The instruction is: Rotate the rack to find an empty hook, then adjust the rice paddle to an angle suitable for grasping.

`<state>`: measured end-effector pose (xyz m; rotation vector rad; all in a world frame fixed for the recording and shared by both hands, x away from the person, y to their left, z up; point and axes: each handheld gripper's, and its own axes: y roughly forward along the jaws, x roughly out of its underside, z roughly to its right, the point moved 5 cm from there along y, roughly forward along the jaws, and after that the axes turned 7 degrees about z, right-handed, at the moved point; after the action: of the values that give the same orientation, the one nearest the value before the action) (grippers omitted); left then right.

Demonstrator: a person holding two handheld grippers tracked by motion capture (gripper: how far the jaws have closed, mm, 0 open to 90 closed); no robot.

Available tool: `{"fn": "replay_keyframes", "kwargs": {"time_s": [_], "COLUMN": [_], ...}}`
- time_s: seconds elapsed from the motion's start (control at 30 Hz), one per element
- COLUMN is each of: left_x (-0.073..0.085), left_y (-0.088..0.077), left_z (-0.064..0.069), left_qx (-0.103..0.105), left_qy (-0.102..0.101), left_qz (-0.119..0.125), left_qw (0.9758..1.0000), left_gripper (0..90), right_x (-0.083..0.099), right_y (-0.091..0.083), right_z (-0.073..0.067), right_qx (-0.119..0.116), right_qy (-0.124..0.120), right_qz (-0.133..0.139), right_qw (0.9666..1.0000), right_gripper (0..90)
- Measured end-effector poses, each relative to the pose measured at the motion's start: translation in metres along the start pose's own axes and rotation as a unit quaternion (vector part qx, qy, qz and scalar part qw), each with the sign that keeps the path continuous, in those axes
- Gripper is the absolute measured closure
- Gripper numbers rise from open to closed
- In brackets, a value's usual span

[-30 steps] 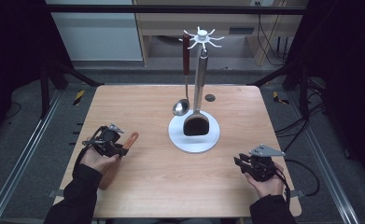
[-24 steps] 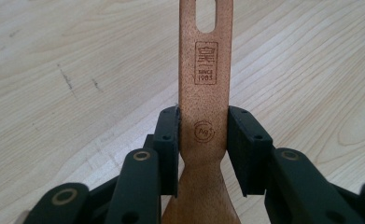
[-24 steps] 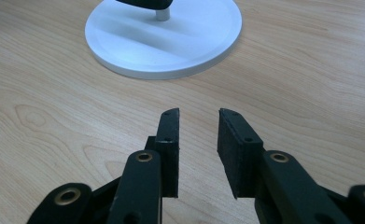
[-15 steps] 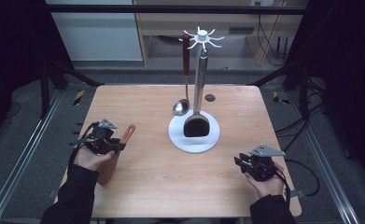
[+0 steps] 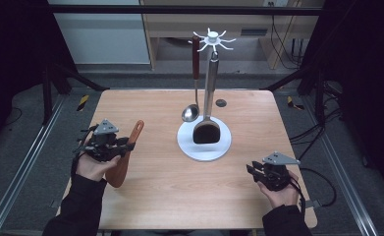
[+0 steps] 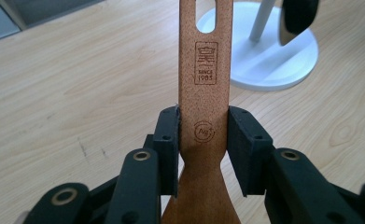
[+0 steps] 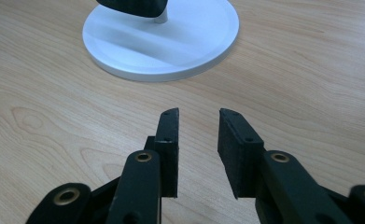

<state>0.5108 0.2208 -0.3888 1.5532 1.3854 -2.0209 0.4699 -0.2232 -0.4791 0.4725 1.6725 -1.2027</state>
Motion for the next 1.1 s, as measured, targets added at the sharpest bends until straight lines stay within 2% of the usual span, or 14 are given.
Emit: {"fn": "replay_keyframes", "kwargs": {"time_s": [0.2, 0.47, 0.7, 0.9, 1.1], "left_x": [-0.013, -0.032, -0.048, -0.064, -0.074], "left_y": [-0.006, -0.012, -0.018, -0.018, -0.016], "left_z": [0.008, 0.01, 0.016, 0.026, 0.035], "left_qx": [0.005, 0.005, 0.013, 0.022, 0.029], "left_qy": [0.003, 0.001, -0.002, -0.001, 0.004], "left_qz": [0.028, 0.071, 0.106, 0.138, 0.155], "left_qw": [0.9996, 0.9975, 0.9943, 0.9901, 0.9875], "left_gripper": [65.9, 65.9, 65.9, 65.8, 65.9], "right_x": [0.0, 0.0, 0.0, 0.0, 0.002], "right_y": [0.0, 0.0, -0.001, 0.0, -0.001], "right_z": [0.001, 0.002, 0.003, 0.004, 0.006], "right_qx": [0.002, 0.005, 0.008, 0.012, 0.013], "right_qy": [-0.002, -0.002, -0.001, -0.005, 0.0], "right_qz": [0.001, 0.003, 0.008, 0.011, 0.012], "right_qw": [1.0, 1.0, 0.9999, 0.9999, 0.9998], "right_gripper": [68.6, 67.5, 66.3, 64.2, 63.2]}}
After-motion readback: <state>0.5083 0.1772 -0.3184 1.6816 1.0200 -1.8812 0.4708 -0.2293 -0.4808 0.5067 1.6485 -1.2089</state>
